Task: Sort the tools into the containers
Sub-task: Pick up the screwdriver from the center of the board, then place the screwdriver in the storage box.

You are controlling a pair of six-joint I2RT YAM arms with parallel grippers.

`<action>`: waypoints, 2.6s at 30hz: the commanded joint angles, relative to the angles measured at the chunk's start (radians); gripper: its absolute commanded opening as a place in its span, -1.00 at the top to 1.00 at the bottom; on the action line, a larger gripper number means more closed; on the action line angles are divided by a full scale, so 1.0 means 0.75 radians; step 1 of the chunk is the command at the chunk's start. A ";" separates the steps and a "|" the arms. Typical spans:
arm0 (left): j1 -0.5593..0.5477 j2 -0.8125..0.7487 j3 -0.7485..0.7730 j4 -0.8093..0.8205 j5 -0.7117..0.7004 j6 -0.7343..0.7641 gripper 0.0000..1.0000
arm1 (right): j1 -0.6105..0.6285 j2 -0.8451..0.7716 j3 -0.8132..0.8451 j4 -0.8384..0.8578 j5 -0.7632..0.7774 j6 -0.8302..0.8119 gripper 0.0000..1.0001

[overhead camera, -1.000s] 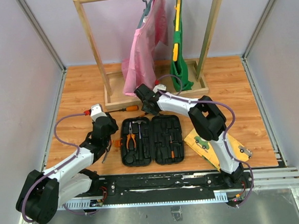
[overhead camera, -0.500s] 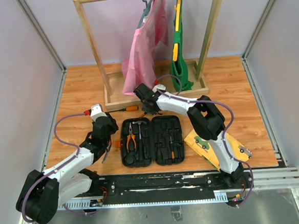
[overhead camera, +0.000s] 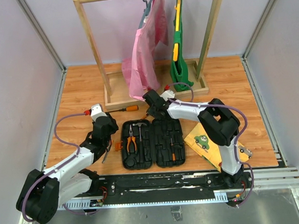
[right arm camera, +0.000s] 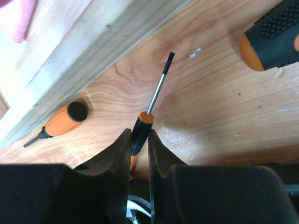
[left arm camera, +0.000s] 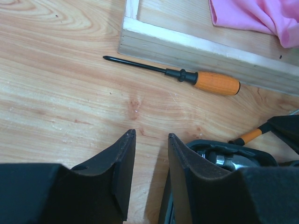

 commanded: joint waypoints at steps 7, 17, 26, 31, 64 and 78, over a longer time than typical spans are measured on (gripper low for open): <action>0.011 0.002 0.036 0.036 -0.026 0.015 0.23 | 0.009 -0.148 -0.145 0.243 0.112 -0.024 0.86; 0.011 0.004 0.037 0.036 -0.024 0.015 0.23 | 0.009 -0.423 -0.372 0.380 0.269 -0.253 0.88; 0.010 0.009 0.038 0.039 -0.020 0.015 0.23 | 0.012 -0.725 -0.521 0.238 0.248 -0.545 0.91; 0.011 0.010 0.037 0.039 -0.017 0.015 0.22 | 0.011 -0.912 -0.646 0.126 0.089 -0.773 0.88; -0.049 0.041 0.011 0.437 0.593 0.038 0.23 | 0.011 -1.080 -0.785 -0.440 -0.481 -0.944 0.85; -0.226 0.230 0.081 0.437 0.685 -0.006 0.26 | 0.027 -0.972 -0.806 -0.442 -0.492 -0.868 0.83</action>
